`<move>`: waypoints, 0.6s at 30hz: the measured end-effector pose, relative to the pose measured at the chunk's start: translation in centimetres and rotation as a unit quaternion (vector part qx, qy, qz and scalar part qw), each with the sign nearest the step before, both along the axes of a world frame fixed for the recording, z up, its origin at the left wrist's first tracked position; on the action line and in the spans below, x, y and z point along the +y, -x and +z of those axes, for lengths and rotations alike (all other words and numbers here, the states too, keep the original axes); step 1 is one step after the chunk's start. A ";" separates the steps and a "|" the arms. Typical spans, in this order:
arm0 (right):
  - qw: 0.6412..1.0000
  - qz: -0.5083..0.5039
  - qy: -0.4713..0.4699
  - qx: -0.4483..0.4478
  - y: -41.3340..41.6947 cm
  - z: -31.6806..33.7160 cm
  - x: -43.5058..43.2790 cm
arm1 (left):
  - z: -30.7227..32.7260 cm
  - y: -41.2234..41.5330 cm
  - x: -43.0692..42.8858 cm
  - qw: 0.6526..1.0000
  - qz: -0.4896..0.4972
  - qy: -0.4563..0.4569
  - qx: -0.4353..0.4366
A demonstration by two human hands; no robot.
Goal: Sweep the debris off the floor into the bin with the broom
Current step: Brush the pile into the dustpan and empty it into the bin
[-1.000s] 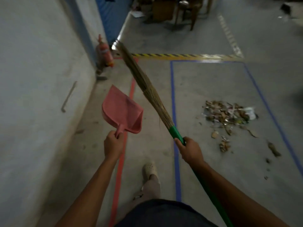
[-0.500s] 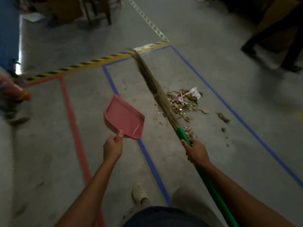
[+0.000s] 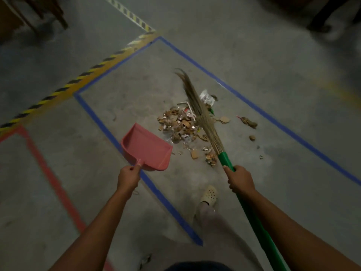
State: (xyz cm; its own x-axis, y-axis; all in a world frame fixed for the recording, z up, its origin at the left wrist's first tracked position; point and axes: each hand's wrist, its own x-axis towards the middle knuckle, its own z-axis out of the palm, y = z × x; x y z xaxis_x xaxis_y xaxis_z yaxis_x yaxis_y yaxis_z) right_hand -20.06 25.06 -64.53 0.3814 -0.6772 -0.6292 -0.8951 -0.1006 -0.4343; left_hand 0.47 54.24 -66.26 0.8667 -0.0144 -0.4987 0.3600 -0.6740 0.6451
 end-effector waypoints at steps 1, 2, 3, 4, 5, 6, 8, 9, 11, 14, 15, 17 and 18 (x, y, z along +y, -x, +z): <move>1.000 -0.013 -0.013 0.010 -0.5 -0.7 -1.3 | -0.6 -0.7 -1.6 1.000 -0.007 0.001 0.014; 0.999 -0.025 -0.027 0.019 -1.0 -1.5 -2.4 | -1.2 -1.4 -3.1 1.000 -0.016 0.002 0.026; 0.998 -0.037 -0.040 0.030 -1.4 -2.3 -3.4 | -1.9 -2.1 -4.3 0.999 -0.024 -0.002 0.037; 0.997 -0.050 -0.051 0.039 -1.6 -3.2 -4.2 | -2.8 -2.8 -5.5 0.998 -0.032 -0.005 0.046; 0.995 -0.065 -0.061 0.048 -1.9 -4.1 -4.9 | -3.7 -3.5 -6.6 0.997 -0.042 -0.008 0.057; 0.993 -0.080 -0.069 0.052 -2.0 -5.1 -5.4 | -4.7 -4.2 -7.7 0.996 -0.055 -0.006 0.067; 0.990 -0.109 -0.075 0.054 -1.8 -7.6 -6.0 | -6.9 -5.3 -9.6 0.993 -0.086 -0.009 0.084; 0.988 -0.125 -0.071 0.055 -1.7 -9.0 -6.1 | -8.2 -5.9 -10.5 0.991 -0.102 -0.011 0.089; 0.983 -0.160 -0.068 0.062 -1.3 -12.1 -5.9 | -11.1 -7.0 -11.7 0.987 -0.130 -0.018 0.096; 0.968 -0.225 -0.081 0.080 -1.0 -17.7 -5.0 | -16.7 -8.8 -12.8 0.980 -0.163 -0.028 0.114; 0.961 -0.248 -0.088 0.089 -1.0 -19.6 -4.6 | -18.8 -9.4 -12.9 0.977 -0.172 -0.031 0.120; 0.944 -0.292 -0.108 0.110 -0.9 -23.8 -3.3 | -22.8 -10.6 -12.8 0.972 -0.193 -0.038 0.129; 0.934 -0.315 -0.118 0.120 -0.9 -25.7 -2.5 | -24.8 -11.1 -12.7 0.969 -0.204 -0.042 0.135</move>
